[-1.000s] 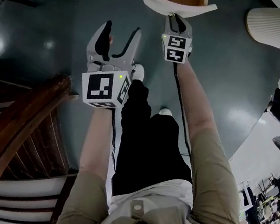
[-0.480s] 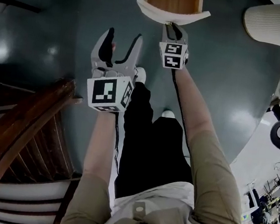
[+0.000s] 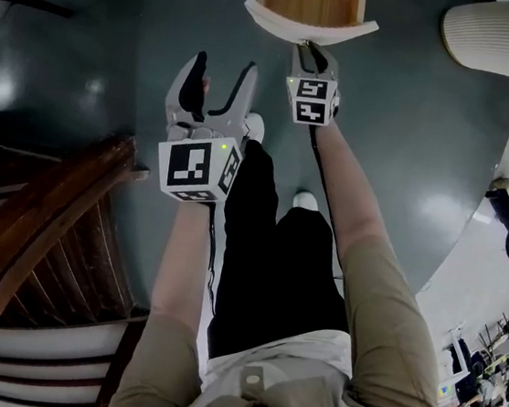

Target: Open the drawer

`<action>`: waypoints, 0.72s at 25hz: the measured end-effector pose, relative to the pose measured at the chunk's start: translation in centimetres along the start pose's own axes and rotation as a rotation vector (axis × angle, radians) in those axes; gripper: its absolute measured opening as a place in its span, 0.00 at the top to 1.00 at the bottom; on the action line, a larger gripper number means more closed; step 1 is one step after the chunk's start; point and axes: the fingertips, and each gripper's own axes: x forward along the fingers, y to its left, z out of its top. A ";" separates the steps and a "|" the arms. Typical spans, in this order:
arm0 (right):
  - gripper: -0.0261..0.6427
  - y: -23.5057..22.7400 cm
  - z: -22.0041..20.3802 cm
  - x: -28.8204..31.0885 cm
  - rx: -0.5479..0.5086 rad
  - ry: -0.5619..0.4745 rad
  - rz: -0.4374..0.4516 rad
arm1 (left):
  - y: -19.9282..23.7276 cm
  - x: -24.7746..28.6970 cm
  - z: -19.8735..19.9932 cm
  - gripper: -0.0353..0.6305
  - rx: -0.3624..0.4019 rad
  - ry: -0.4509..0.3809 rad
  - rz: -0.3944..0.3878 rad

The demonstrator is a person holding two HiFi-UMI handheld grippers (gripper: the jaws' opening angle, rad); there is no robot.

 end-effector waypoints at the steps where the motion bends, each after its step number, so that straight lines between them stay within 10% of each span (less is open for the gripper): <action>1: 0.81 0.1 -0.1 -0.1 0.001 0.002 0.000 | -0.1 -0.2 -0.1 0.47 0.000 0.003 0.001; 18: 0.81 1.1 -1.7 -2.0 -0.002 0.031 0.020 | -0.4 -1.7 -0.5 0.47 0.008 0.009 0.022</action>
